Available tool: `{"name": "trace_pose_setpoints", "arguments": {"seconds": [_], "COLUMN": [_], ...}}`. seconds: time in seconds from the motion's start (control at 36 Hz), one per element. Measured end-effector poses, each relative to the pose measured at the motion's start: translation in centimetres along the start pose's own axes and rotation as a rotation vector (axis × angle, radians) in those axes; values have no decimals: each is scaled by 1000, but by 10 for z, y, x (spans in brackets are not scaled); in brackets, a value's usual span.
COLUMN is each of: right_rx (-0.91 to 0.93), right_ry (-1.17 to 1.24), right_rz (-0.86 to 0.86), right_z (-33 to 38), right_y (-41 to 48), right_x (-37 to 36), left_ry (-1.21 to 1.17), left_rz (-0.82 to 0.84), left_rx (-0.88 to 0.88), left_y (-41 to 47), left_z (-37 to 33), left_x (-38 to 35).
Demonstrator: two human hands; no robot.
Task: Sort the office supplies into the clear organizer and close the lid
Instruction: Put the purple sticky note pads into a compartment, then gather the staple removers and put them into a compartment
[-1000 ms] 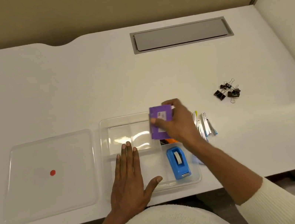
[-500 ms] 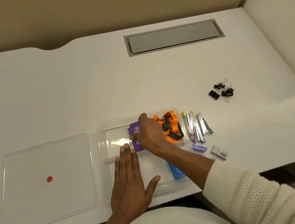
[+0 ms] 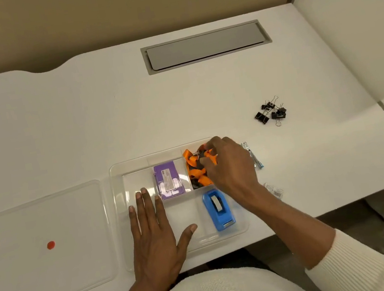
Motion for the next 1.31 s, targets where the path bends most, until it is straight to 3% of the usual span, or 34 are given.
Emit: {"name": "trace_pose_setpoints", "arguments": {"seconds": [0.14, 0.31, 0.53, 0.75, 1.03, 1.31], "right_rx": [-163, -272, -234, -286, -284, -275], "right_ry": [11, 9, -108, -80, -170, -179], "right_rz": [-115, 36, 85, 67, 9, -27], "right_z": [-77, -133, -148, -166, -184, -187], "right_y": [10, 20, 20, 31, 31, 26], "right_x": [42, 32, 11, 24, 46, 50], "left_ry": [34, 44, 77, 357, 522, 546], "left_rz": [-28, -41, 0, 277, 501, 409], "left_rx": [-31, -68, -386, -773, -946, -1069], "left_y": [28, 85, 157, 204, 213, 221], "left_z": [-13, -55, -142, -203, -239, -250], "left_x": [24, 51, 67, 30, 5, -6]}}
Point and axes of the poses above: each hand's wrist, its own y-axis towards the middle knuckle, its own x-axis out of the back of the hand, z = x × y, the point moved 8 cm from there along y, towards the middle knuckle, and after that the axes turned 8 degrees about y, right-handed, at the moved point
